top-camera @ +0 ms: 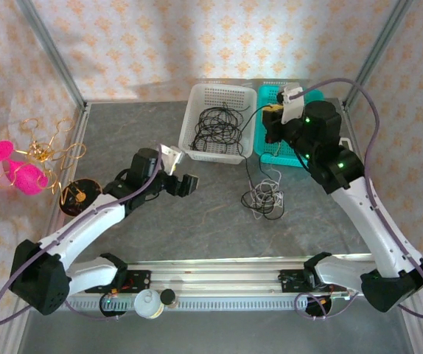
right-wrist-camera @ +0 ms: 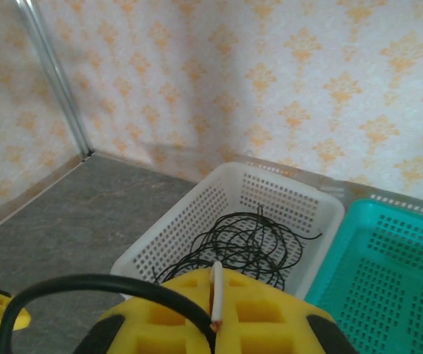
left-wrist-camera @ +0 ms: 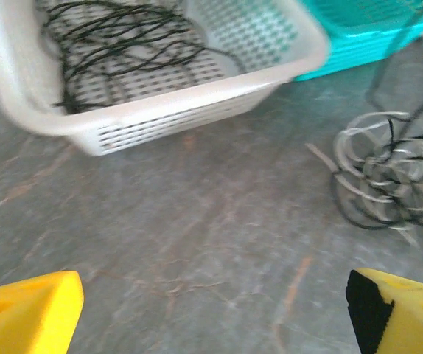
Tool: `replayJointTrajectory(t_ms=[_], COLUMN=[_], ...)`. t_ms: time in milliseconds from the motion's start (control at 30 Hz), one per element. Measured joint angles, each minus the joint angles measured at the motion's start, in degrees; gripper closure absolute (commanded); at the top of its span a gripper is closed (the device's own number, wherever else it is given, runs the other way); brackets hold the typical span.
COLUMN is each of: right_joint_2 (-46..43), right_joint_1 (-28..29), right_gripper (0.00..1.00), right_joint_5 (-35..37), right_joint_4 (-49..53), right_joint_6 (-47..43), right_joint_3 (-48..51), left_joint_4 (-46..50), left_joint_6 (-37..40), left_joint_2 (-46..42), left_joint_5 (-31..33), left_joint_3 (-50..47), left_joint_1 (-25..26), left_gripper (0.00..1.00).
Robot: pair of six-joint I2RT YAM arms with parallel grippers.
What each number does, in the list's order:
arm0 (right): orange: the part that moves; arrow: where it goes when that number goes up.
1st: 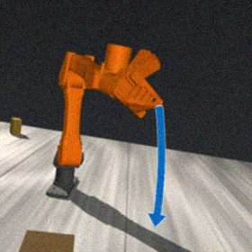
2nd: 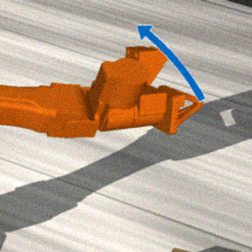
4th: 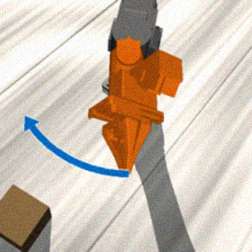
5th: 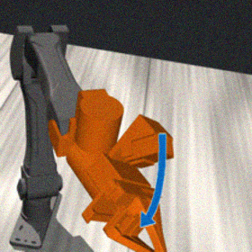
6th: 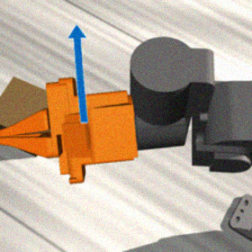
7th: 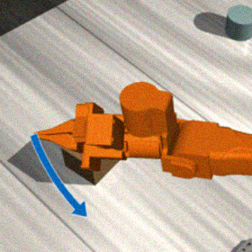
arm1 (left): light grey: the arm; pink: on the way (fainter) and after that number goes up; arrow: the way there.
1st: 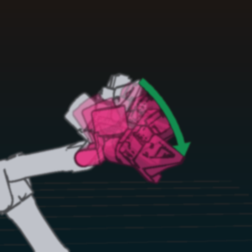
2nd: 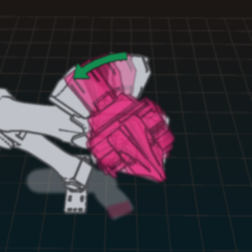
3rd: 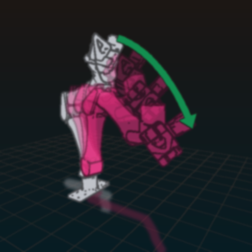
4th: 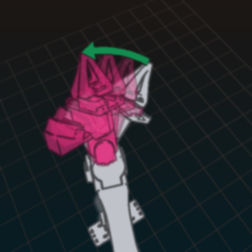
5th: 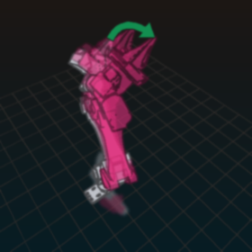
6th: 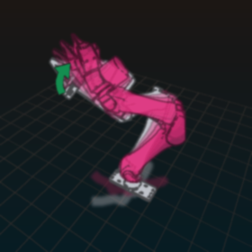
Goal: Untangle the cables
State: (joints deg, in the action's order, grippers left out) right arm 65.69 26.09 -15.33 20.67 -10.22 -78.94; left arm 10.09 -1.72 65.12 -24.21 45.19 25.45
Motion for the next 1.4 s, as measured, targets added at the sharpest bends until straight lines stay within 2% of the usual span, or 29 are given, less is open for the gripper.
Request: replayJointTrajectory(t_ms=[133, 300, 400, 500, 700, 1000, 1133, 1267, 1400], right_joint_2=[0.0, 0.04, 0.04, 0.04, 0.04, 0.04, 0.04, 0.04, 0.04], right_joint_1=[-0.02, 0.0, 0.0, 0.0, 0.0, 0.0, 0.0, 0.02, 0.11], right_gripper=[1.0, 1.0, 1.0, 1.0, 1.0, 1.0, 1.0, 1.0, 1.0], right_joint_5=[-2.8, -5.22, -5.99, -6.4, -6.8, -7.04, -7.04, -7.26, -7.56], right_joint_4=[-0.04, -0.07, -0.09, -0.09, -0.07, -0.13, -0.11, -0.11, -0.13], right_joint_6=[-0.02, 0.07, 0.13, 0.15, 0.13, 0.13, 0.11, 0.11, 0.11], right_joint_3=[0.0, 0.02, 0.17, 0.52, 0.7, 0.96, 1.16, 1.22, 1.27], left_joint_4=[0.37, -0.68, -2.05, -2.19, -1.31, -3.93, -4.13, -3.17, -1.38], left_joint_6=[0.07, -0.74, -1.2, -1.14, 0.26, -0.9, -1.18, -1.03, -0.35], left_joint_2=[0.59, 6.29, 11.06, 14.73, 17.7, 18.82, 18.88, 20.48, 23.89], left_joint_5=[-4.42, -7.19, -11.85, -16.79, -24.76, -32.37, -32.22, -31.89, -31.26], left_joint_3=[5.16, 21.94, 30.77, 35.39, 37.35, 39.23, 40.04, 43.41, 47.32], left_joint_1=[1.31, 1.44, 1.46, 2.23, 5.33, 5.64, 5.64, 5.64, 5.92], left_gripper=[0.06, 0.03, 0.04, 0.03, 0.01, 0.01, 0.02, 0.11, 0.16])
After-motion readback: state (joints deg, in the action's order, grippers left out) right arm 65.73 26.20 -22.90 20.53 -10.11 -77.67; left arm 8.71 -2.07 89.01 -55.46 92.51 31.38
